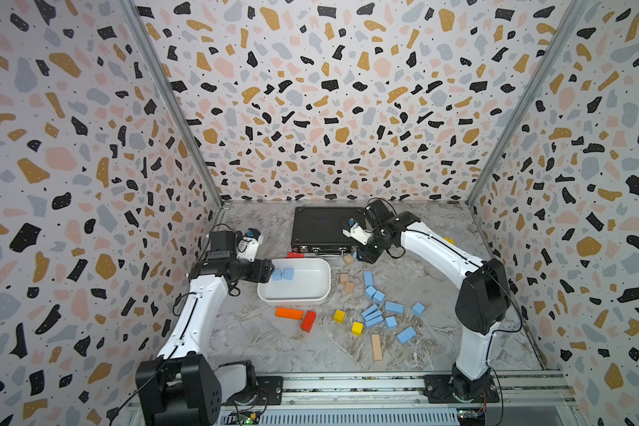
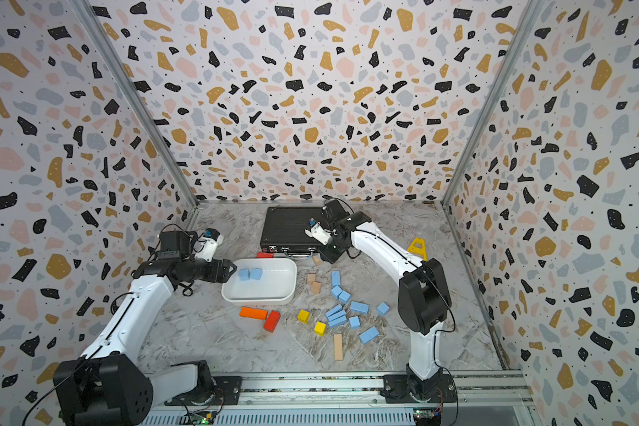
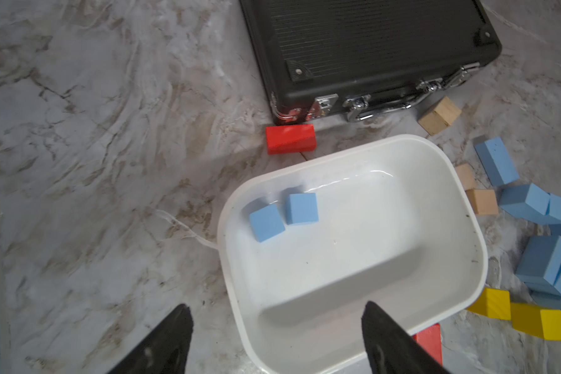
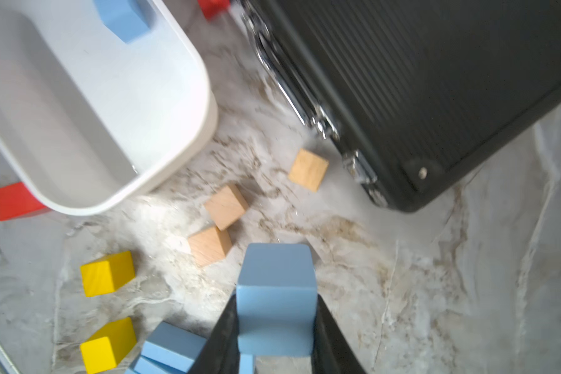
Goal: Pick out the blue building blocks
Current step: Place the building block in the storage box.
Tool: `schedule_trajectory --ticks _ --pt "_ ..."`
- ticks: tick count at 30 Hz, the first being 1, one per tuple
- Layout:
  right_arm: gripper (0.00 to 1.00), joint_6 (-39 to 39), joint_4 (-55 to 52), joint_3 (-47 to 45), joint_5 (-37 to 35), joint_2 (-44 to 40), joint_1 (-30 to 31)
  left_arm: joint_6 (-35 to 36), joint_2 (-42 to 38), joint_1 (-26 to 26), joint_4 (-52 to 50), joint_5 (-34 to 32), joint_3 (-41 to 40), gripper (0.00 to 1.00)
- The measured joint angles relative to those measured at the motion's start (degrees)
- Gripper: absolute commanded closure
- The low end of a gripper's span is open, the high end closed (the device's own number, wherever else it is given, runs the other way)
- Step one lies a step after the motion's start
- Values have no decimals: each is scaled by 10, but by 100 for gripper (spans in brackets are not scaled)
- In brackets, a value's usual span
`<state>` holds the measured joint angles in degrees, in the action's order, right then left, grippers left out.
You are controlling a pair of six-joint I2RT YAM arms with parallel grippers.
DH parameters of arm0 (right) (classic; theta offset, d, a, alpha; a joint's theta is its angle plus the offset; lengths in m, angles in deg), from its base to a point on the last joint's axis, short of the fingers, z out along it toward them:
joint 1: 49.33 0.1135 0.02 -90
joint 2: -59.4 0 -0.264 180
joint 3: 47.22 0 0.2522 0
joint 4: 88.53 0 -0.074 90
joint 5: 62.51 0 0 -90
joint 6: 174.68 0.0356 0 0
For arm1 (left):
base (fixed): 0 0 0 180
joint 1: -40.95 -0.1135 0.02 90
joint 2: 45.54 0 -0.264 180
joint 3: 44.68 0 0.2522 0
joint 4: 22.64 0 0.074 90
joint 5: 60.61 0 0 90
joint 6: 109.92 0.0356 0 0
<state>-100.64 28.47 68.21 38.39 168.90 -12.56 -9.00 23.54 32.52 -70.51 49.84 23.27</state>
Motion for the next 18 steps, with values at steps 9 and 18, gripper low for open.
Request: schedule_trajectory --ticks 9,18 --pt "73 -25 -47 196 14 146 91 -59 -26 -60 29 -4 -38 11" --pt "72 -31 -62 289 18 258 148 -71 -37 -68 37 -3 -41 11"
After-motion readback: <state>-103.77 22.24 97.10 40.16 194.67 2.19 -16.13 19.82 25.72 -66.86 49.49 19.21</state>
